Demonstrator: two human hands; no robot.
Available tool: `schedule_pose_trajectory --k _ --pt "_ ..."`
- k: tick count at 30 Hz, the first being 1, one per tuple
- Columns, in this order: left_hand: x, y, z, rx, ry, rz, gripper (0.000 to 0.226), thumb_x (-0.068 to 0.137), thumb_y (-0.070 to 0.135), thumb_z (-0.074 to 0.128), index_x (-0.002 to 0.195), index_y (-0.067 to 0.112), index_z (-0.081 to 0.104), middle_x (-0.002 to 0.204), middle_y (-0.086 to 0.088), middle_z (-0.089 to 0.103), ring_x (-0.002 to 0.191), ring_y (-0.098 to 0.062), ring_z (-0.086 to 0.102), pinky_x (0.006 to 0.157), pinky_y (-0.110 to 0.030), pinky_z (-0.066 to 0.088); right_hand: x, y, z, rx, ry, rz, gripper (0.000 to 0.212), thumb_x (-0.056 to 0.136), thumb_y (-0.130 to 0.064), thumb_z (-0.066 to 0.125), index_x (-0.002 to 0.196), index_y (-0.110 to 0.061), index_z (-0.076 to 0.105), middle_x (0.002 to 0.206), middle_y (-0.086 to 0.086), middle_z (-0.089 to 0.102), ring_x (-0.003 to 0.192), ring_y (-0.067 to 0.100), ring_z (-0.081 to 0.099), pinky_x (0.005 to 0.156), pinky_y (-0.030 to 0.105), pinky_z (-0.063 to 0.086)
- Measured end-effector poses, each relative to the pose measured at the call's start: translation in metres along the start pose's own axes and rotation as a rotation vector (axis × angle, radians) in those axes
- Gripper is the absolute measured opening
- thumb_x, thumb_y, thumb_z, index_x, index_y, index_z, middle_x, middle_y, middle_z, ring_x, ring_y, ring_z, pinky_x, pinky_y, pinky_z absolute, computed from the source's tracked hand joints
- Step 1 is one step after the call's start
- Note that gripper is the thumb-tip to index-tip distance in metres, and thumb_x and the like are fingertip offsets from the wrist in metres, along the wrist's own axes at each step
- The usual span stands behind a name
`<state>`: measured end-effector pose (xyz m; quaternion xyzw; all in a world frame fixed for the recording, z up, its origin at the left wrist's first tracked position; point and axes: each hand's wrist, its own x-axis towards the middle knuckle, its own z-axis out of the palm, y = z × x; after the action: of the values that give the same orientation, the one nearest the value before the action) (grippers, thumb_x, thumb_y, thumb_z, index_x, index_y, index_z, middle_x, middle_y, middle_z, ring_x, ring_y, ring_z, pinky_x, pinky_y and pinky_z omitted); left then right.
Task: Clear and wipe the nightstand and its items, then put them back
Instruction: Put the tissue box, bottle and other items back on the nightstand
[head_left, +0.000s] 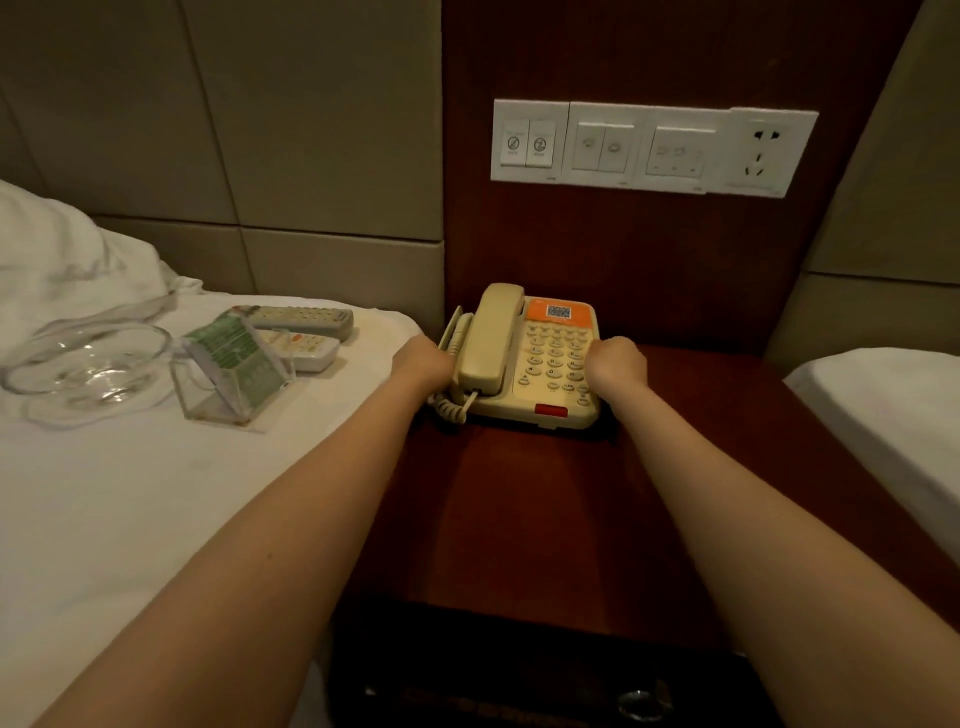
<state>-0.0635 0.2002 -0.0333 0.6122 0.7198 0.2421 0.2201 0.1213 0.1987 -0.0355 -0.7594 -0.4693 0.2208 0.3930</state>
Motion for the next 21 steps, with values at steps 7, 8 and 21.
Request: schedule_pose_trajectory --k 7,8,21 --pt "-0.062 -0.002 -0.04 -0.021 0.009 0.03 0.037 0.097 0.008 0.037 0.128 -0.004 0.053 0.137 -0.02 0.049 0.127 -0.032 0.045 0.099 -0.031 0.037 -0.043 -0.015 -0.013 -0.007 0.009 -0.067 0.033 0.096 -0.021 0.04 0.123 -0.007 0.054 0.124 0.012 0.055 0.115 0.03 0.052 0.09 0.039 0.05" --pt "-0.075 -0.003 -0.047 -0.034 0.016 0.033 0.038 0.096 0.006 0.036 0.129 -0.004 0.052 0.139 -0.019 0.047 0.128 -0.032 0.044 0.099 -0.031 0.038 -0.053 -0.019 -0.017 0.053 -0.015 -0.064 0.033 0.097 -0.02 0.04 0.123 -0.006 0.055 0.122 0.011 0.058 0.112 0.029 0.055 0.085 0.036 0.05" --pt "-0.214 -0.04 -0.134 -0.088 0.181 -0.006 0.027 0.088 -0.002 0.039 0.075 0.015 0.056 0.08 -0.003 0.053 0.087 -0.025 0.052 0.066 -0.025 0.043 -0.193 -0.073 -0.018 0.373 -0.403 -0.19 0.026 0.088 -0.003 0.047 0.096 -0.012 0.07 0.1 0.006 0.054 0.078 0.02 0.05 0.06 0.026 0.039"
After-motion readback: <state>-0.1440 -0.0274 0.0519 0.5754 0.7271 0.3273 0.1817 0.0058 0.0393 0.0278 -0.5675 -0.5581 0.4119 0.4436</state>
